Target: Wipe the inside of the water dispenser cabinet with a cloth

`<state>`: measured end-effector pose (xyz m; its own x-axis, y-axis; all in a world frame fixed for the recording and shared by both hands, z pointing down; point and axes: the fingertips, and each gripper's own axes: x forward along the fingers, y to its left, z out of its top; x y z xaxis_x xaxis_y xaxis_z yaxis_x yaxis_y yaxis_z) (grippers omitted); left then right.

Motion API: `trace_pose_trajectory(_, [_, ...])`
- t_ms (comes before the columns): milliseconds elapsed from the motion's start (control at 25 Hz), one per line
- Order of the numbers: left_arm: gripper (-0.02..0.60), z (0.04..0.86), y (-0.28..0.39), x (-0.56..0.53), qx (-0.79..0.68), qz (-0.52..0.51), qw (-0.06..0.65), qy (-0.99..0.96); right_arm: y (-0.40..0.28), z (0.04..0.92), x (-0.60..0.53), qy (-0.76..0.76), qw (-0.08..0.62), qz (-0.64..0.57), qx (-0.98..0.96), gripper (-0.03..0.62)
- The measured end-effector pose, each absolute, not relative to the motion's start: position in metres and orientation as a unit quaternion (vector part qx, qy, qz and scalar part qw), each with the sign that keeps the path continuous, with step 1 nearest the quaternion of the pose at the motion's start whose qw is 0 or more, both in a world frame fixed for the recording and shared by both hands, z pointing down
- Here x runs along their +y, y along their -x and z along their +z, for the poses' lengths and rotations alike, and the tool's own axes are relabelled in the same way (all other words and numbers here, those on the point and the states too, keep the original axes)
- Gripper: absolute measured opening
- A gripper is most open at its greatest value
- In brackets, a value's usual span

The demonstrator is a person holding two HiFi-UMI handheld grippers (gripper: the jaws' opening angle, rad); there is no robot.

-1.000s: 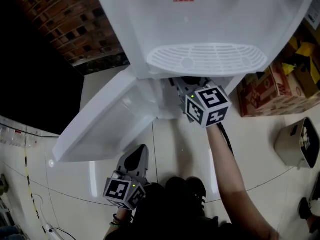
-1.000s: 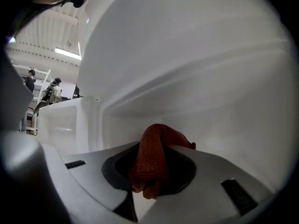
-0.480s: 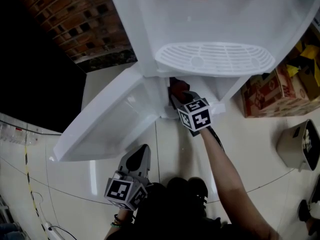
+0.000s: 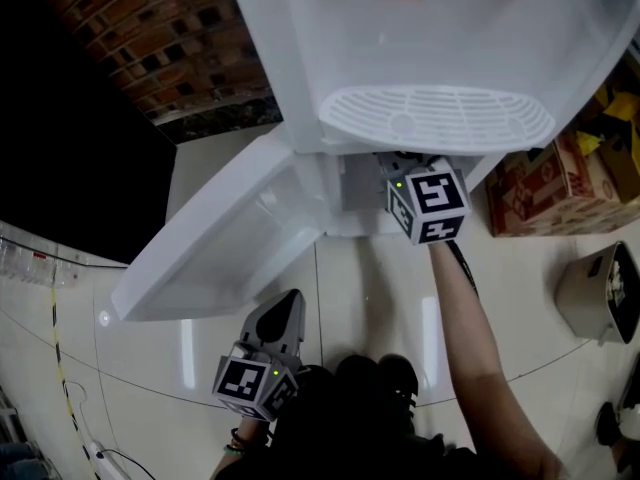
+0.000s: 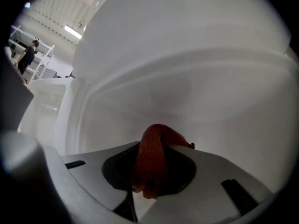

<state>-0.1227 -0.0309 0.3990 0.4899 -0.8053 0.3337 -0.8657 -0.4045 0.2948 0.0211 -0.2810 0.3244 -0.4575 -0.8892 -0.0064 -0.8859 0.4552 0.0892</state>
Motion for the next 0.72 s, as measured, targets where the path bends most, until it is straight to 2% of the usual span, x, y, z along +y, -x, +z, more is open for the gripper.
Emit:
trace_pose_trajectory(160, [-0.021, 0.402, 0.129, -0.026, -0.506, 0.068, 0.227, -0.829, -0.036, 0.323, -0.306, -0.536, 0.037, -0.053, -0.842, 0.077])
trace_pose_trajectory(560, [-0.021, 0.403, 0.133, -0.027, -0.509, 0.067, 0.227, -0.828, -0.021, 0.48, -0.292, -0.5, 0.193, 0.076, -0.841, 0.077])
trace_pose_trajectory(720, [-0.021, 0.405, 0.115, -0.033, -0.488, 0.077, 0.221, -0.841, -0.021, 0.493, -0.281, -0.497, 0.199, 0.087, -0.84, 0.077])
